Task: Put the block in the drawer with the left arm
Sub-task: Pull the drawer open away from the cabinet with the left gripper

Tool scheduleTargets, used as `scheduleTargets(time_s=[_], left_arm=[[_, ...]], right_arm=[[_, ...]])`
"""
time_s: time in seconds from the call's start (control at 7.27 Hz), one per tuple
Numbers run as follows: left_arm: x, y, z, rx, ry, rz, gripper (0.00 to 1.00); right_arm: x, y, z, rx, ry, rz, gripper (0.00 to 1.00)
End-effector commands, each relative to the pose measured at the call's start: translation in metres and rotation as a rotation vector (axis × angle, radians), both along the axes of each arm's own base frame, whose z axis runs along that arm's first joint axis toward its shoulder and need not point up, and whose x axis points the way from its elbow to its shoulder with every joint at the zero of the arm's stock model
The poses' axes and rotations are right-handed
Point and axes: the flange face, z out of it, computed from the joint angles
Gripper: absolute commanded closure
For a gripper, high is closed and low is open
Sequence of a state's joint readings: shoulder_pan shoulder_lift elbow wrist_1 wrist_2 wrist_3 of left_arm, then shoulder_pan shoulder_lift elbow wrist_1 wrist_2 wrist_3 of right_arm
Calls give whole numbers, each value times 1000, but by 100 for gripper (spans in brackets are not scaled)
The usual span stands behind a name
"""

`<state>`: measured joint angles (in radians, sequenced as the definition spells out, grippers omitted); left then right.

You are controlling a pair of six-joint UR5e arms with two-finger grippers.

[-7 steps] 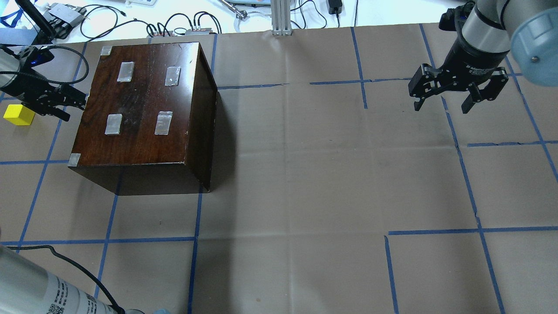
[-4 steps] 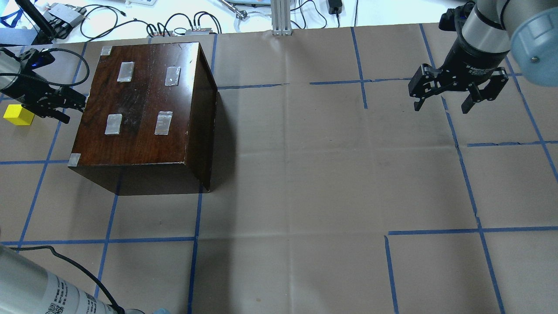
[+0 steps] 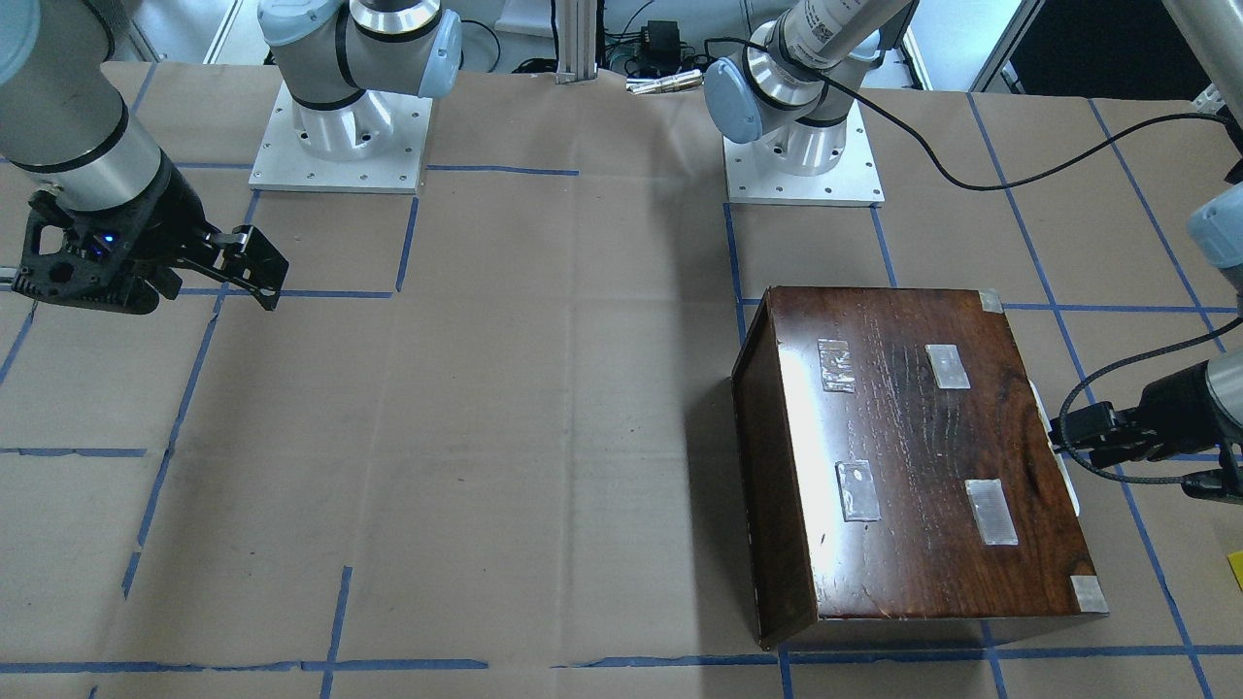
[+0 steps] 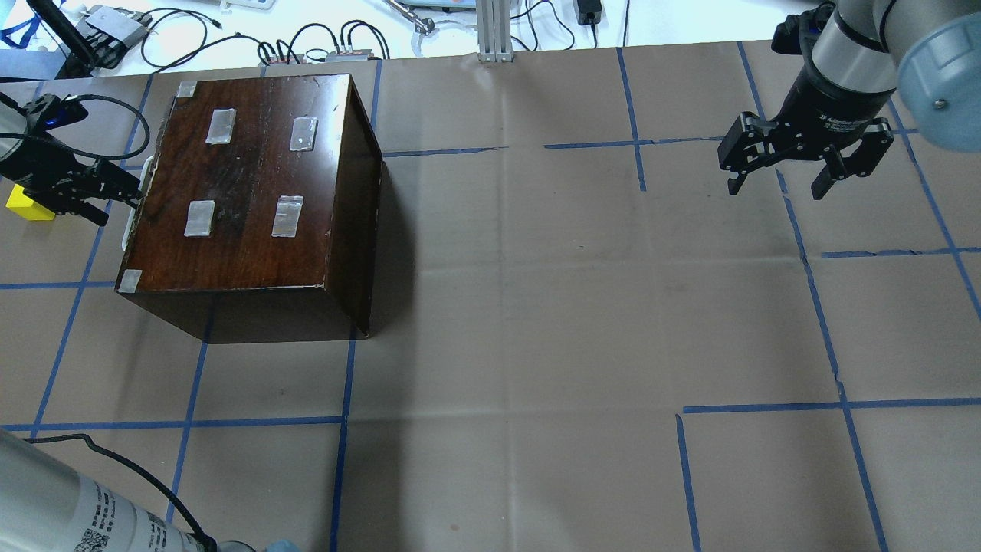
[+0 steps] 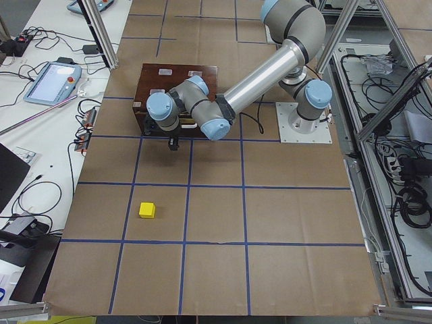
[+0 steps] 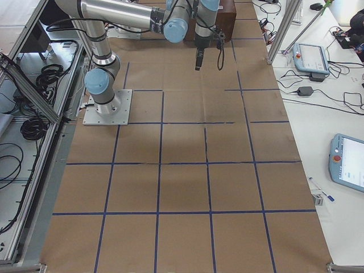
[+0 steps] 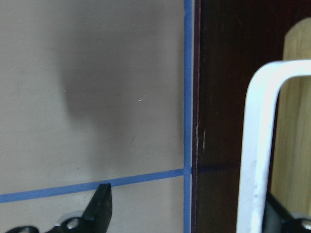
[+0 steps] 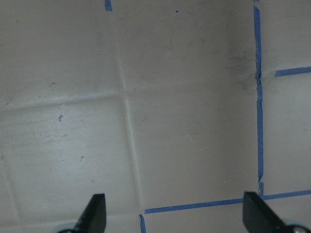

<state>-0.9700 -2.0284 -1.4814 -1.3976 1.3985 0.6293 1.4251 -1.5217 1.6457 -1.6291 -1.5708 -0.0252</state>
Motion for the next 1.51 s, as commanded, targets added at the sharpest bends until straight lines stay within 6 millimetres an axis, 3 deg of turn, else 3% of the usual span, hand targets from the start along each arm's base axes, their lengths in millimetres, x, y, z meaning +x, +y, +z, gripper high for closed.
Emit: scheduleTargets(time_s=[0.0,0.28,0.96,1.24,1.38], left_arm=[[24,8,3,16,-39,22,1],[47,14,8,7,-48,49,1],[86,28,-2,12,-42,74,1],[95,23,7,-9,-58,46,1],[99,22,1,1,-62,42,1]], right_arm=[[0,0,0,0,0,-1,0],[0,0,0,0,0,1,0],[0,0,0,0,0,1,0],[0,0,1,-1,0,-1,0],[0,0,0,0,0,1,0]])
